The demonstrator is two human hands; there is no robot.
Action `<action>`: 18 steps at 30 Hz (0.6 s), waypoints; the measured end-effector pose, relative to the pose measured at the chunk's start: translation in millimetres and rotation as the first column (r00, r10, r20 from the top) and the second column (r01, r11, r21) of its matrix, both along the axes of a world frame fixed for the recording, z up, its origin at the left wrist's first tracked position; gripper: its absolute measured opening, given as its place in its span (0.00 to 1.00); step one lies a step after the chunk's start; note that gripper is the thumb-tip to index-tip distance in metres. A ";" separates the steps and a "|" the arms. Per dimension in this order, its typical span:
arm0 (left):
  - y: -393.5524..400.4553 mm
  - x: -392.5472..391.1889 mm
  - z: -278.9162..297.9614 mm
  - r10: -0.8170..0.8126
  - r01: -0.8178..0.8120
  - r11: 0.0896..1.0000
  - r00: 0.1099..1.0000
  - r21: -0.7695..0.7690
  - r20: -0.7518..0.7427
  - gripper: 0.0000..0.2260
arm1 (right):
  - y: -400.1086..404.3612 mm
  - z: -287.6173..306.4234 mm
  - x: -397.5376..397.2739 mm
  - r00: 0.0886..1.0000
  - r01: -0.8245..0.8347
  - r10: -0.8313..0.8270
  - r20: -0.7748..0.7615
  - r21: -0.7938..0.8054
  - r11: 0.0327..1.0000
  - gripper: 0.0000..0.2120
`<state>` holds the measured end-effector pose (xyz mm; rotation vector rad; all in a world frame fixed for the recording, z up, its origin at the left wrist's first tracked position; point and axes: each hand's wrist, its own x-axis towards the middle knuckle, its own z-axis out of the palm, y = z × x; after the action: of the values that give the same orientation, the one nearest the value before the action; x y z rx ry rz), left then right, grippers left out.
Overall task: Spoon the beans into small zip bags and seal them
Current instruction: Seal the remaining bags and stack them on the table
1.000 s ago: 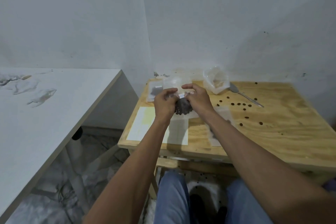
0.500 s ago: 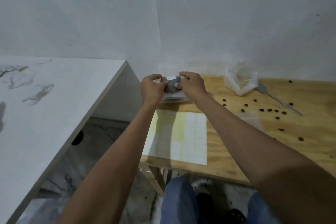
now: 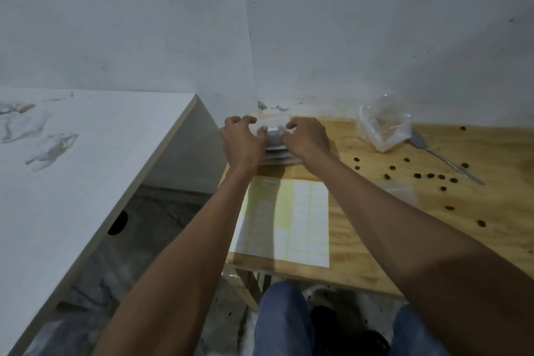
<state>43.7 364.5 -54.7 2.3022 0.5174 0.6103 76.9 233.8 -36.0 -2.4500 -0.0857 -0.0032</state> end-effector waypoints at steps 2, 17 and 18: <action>-17.9 -9.1 8.1 -0.021 0.019 0.999 0.999 0.051 0.044 0.11 | -12.9 4.6 -8.5 0.997 0.064 -0.066 0.039 0.041 0.997 0.14; -198.8 -99.8 28.0 -0.412 0.456 0.889 0.745 -0.050 -0.525 0.23 | -187.5 32.4 -111.1 0.946 0.161 -0.243 -0.215 -0.337 0.927 0.08; -203.5 -104.4 27.5 -0.410 0.458 0.888 0.731 -0.053 -0.546 0.23 | -192.0 31.0 -117.6 0.939 0.148 -0.243 -0.243 -0.353 0.924 0.08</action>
<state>-60.7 161.0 -27.2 2.5496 0.1767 -0.2799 -40.6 41.9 -5.0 -2.7544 0.3142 0.2953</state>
